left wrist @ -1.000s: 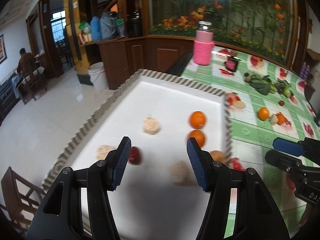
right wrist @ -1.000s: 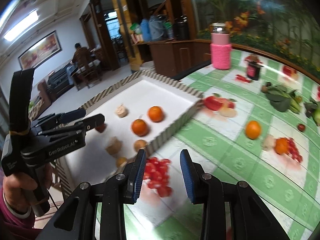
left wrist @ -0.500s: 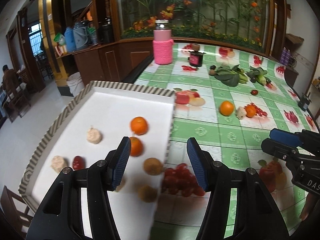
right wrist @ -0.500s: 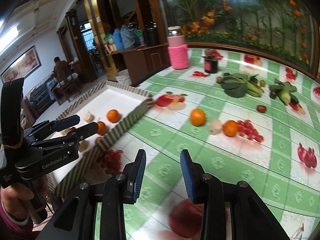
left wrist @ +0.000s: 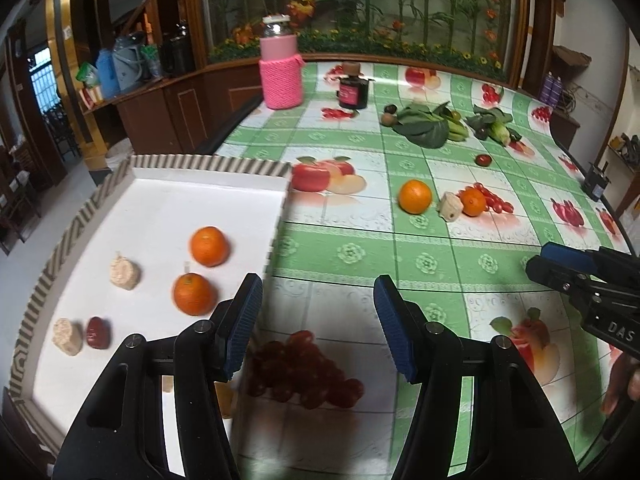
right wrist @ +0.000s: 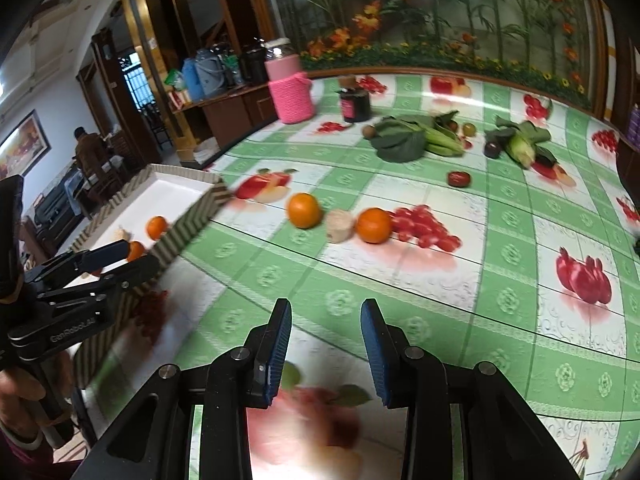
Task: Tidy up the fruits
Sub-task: 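Withdraw both open tools from the tray back over the tablecloth, then grasp a tangerine with the left tool while the right grasps another tangerine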
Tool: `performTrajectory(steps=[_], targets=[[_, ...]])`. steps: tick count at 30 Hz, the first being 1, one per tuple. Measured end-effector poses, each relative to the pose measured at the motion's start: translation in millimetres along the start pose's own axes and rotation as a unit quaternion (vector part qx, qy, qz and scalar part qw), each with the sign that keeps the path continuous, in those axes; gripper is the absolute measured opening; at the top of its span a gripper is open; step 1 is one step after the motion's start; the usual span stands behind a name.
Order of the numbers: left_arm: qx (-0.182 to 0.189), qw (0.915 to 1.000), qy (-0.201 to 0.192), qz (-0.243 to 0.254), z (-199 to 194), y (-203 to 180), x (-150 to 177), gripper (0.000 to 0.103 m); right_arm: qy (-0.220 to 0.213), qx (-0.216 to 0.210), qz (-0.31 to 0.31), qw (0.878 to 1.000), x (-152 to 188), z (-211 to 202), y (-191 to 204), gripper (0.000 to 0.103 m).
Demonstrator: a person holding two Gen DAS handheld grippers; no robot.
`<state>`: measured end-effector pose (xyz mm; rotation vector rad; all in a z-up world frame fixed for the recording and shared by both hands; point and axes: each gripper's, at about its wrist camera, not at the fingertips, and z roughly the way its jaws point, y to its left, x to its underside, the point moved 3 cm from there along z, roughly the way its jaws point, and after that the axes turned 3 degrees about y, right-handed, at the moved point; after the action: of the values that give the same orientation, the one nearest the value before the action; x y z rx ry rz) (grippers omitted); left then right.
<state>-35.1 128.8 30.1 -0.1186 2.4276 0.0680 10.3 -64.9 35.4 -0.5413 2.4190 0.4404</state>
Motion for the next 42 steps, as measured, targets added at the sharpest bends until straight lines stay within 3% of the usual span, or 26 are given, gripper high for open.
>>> performTrajectory(steps=[16,33,38,42], targets=[[0.031,0.9989,0.035,0.009,30,-27,-17,0.058,0.015,0.021,0.023,0.999,0,6,-48,0.036],[0.046,0.9963,0.073,0.001,63,-41,-39,0.058,0.055,0.012,-0.107,0.993,-50,77,-29,0.036],[0.048,0.9955,0.082,0.011,72,-48,-49,0.058,0.048,-0.001,-0.117,0.992,-59,88,-29,0.036],[0.043,0.995,0.089,0.014,87,-54,-58,0.058,0.036,-0.025,-0.081,0.996,-60,86,-37,0.031]])
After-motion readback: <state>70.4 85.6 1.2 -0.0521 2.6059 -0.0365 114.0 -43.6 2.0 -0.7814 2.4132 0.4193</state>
